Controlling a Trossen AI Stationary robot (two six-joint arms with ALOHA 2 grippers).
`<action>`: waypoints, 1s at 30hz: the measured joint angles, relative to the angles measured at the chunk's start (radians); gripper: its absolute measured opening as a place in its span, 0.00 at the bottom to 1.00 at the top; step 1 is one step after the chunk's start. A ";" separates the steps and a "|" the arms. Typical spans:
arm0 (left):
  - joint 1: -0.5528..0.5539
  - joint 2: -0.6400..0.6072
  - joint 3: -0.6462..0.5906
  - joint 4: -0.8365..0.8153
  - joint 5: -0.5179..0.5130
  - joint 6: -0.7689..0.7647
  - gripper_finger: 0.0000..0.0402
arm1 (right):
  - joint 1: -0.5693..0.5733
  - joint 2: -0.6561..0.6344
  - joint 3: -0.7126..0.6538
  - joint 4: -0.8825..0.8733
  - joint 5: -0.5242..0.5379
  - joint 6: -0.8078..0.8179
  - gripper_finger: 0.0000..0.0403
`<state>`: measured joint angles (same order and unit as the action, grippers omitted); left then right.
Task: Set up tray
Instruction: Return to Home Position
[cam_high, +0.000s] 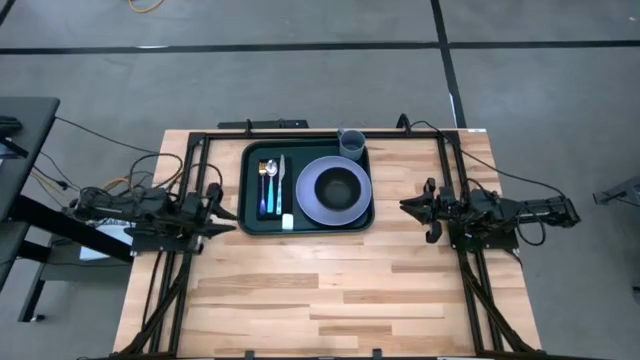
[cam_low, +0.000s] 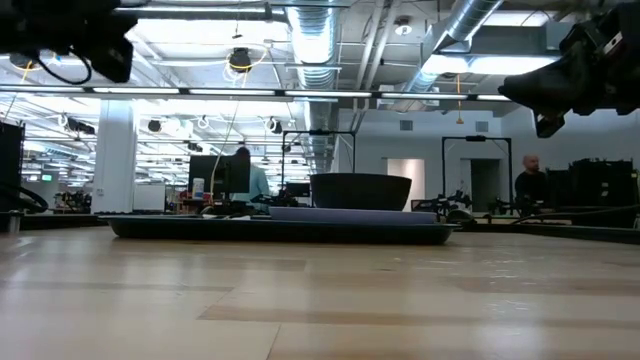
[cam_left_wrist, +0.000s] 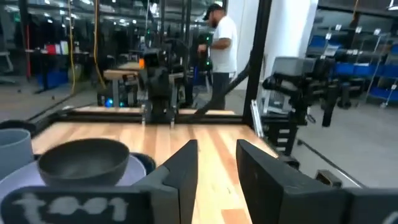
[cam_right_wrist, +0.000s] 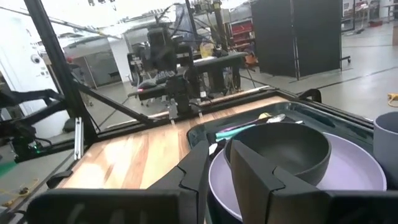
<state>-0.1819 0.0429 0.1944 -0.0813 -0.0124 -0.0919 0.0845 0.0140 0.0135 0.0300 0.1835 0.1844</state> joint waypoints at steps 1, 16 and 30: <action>0.000 0.008 -0.021 0.033 0.000 0.007 0.25 | 0.000 -0.002 0.000 0.000 0.000 0.000 0.15; 0.002 -0.036 -0.181 0.145 -0.245 0.260 0.25 | 0.000 0.006 0.000 -0.001 -0.001 0.000 0.15; 0.042 -0.014 -0.180 0.101 0.001 0.328 0.25 | 0.000 0.006 0.000 -0.001 -0.001 0.000 0.15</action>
<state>-0.1401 0.0292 0.0139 0.0198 -0.0117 0.2363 0.0844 0.0196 0.0139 0.0292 0.1822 0.1844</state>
